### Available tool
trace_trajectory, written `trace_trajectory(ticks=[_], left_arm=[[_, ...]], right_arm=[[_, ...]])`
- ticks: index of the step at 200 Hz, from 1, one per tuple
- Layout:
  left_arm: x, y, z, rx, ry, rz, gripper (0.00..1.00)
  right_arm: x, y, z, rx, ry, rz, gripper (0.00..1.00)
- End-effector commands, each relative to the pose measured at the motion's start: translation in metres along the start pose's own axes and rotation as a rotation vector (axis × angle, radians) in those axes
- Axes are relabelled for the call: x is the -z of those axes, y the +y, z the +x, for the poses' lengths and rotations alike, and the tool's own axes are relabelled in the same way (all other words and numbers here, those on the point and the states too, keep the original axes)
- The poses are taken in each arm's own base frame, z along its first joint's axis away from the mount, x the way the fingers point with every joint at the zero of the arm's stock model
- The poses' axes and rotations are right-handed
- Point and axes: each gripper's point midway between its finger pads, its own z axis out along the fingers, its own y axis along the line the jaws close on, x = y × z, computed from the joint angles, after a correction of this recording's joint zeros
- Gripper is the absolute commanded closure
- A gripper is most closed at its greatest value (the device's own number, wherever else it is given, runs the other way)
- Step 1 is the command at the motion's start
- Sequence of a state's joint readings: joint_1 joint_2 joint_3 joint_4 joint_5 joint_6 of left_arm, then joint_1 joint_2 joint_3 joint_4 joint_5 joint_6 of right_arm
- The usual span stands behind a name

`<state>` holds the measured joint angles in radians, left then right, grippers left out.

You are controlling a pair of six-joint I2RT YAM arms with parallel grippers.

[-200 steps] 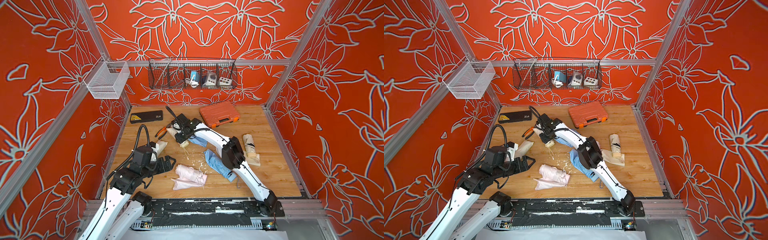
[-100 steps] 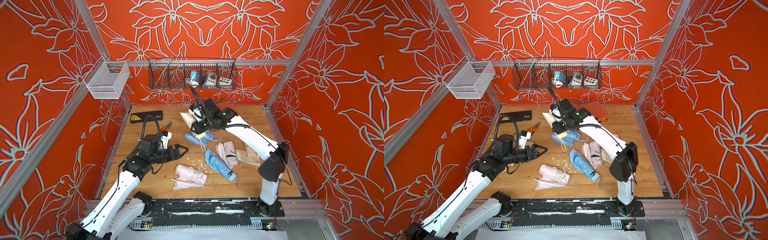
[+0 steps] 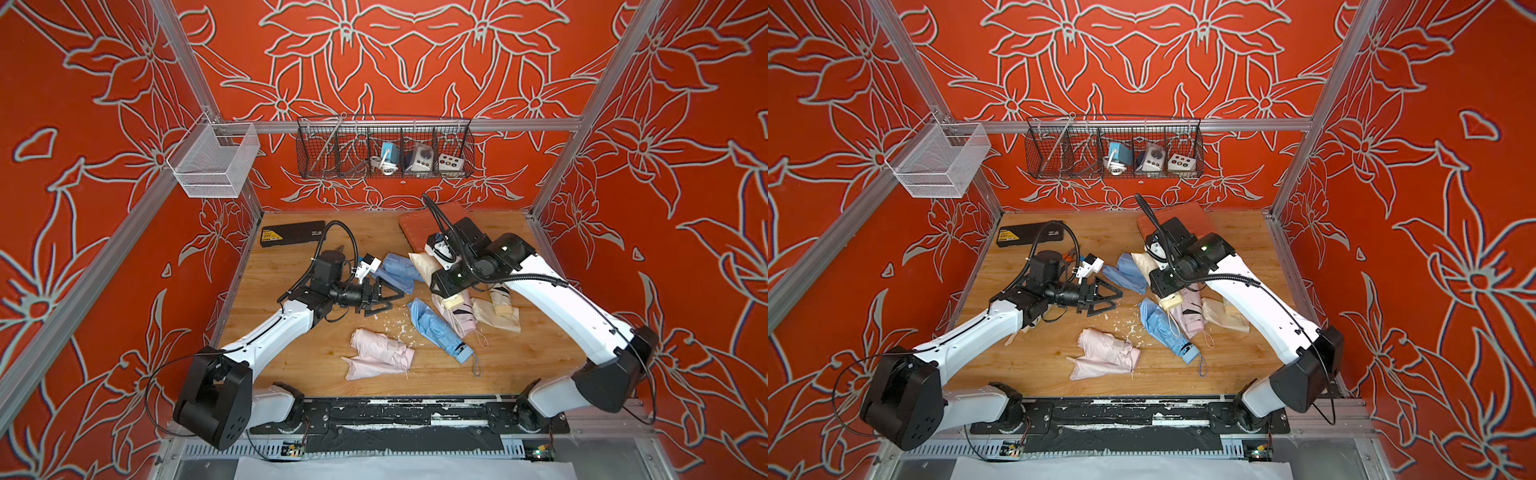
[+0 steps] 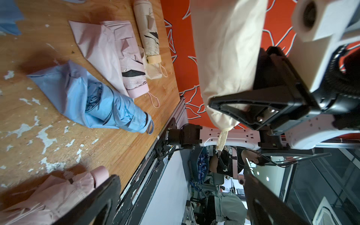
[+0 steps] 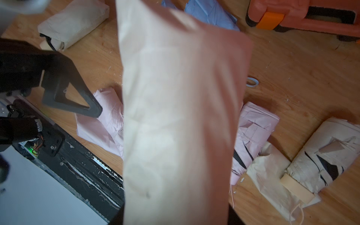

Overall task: Take umbrellas out of sleeves
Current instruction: Pick up the umbrella from the center of the board.

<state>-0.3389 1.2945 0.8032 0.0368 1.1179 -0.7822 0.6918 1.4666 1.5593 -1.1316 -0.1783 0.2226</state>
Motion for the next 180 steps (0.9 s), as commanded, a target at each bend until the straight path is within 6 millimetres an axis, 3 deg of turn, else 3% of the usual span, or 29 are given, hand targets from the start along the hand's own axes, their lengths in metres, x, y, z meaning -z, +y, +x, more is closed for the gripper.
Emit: trace_trajectory(ticks=[1, 35, 125, 180], left_arm=[[0.007, -0.020, -0.007, -0.071, 0.034, 0.077, 0.02], [0.022, -0.016, -0.027, -0.051, 0.002, 0.072, 0.02], [0.024, -0.018, -0.044, -0.032, -0.012, 0.073, 0.02], [0.010, -0.019, -0.028, -0.006, 0.050, 0.096, 0.03]], right_arm=[[0.009, 0.008, 0.011, 0.008, 0.006, -0.034, 0.62], [0.009, 0.022, 0.018, 0.067, 0.037, -0.092, 0.63], [0.019, 0.056, 0.026, 0.182, 0.060, -0.209, 0.64], [0.018, 0.072, 0.015, 0.212, 0.027, -0.244, 0.65]])
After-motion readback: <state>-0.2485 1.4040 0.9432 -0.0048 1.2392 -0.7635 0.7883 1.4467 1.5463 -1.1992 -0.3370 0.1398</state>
